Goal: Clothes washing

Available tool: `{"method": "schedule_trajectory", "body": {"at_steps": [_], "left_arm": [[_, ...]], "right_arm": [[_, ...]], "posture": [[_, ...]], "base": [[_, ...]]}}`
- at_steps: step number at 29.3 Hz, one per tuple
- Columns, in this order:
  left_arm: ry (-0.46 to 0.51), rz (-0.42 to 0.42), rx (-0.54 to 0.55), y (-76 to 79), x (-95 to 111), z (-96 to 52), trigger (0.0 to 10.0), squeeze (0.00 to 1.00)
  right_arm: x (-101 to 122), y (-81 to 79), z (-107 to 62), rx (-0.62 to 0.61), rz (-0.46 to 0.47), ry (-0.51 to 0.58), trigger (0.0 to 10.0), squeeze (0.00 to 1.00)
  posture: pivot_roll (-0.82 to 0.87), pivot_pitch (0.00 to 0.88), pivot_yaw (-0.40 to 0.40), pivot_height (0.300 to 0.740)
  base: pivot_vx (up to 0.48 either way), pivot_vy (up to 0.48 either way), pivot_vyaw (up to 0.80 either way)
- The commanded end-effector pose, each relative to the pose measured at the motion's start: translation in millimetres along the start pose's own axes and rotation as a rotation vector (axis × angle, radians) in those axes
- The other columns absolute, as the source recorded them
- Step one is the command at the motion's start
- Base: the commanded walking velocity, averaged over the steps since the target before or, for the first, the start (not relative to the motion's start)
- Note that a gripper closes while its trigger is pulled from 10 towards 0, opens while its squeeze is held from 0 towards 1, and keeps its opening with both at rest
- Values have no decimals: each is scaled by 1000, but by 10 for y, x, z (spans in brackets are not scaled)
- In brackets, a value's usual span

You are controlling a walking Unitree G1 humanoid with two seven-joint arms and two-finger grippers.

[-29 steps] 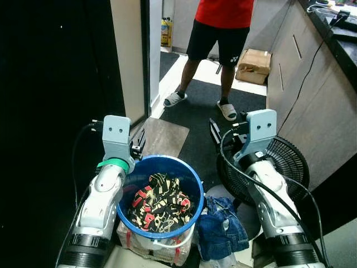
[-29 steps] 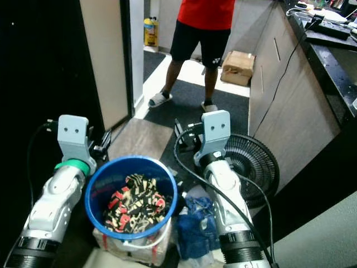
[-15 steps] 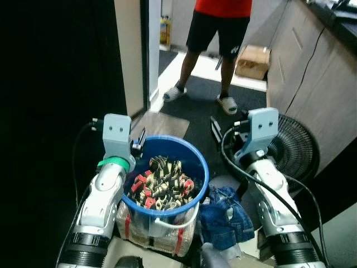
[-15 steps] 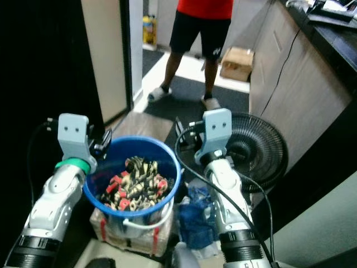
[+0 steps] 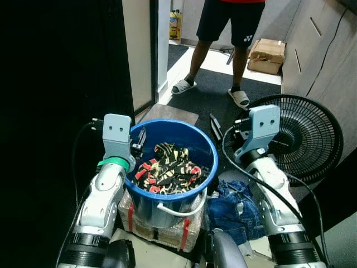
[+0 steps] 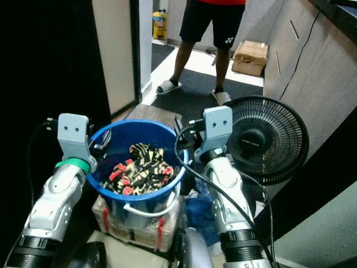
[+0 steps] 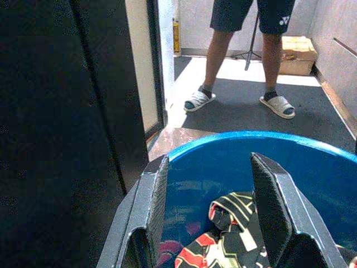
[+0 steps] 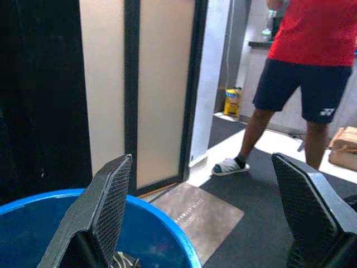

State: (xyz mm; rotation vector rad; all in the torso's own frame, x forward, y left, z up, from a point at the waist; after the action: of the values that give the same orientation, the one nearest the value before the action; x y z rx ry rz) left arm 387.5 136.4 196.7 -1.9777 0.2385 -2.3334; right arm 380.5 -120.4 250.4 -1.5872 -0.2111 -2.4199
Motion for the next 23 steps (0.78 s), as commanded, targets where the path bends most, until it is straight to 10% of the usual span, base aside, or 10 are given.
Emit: {"method": "schedule_trajectory", "body": {"at_steps": [1, 23], "left_arm": [[-13, -1, -4, 11, -35, -4, 10000, 0], [-66, 4, -41, 187, -181, -12, 10000, 0]], "right_arm": [[-25, -1, -6, 3, 7, -14, 10000, 0], [-134, -74, 81, 81, -73, -114, 10000, 0]], "posture": [[14, 80, -6, 510], [24, 94, -25, 470]], "base": [[0, 0, 0], [0, 0, 0]]}}
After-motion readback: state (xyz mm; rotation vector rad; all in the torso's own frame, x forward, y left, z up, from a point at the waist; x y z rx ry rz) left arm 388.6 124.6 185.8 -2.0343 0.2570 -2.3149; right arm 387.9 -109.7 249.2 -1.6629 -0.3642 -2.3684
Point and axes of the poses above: a point about 5 cm out from each wrist's last joint towards the gripper, its own z axis pointing out of the wrist towards the gripper, its own x axis along the axis of the wrist's last joint, y = z × x, the point moved 5 cm from there along z, pointing out of the wrist towards the gripper, and after that the axes turned 7 degrees about z, right-handed, at the moved point
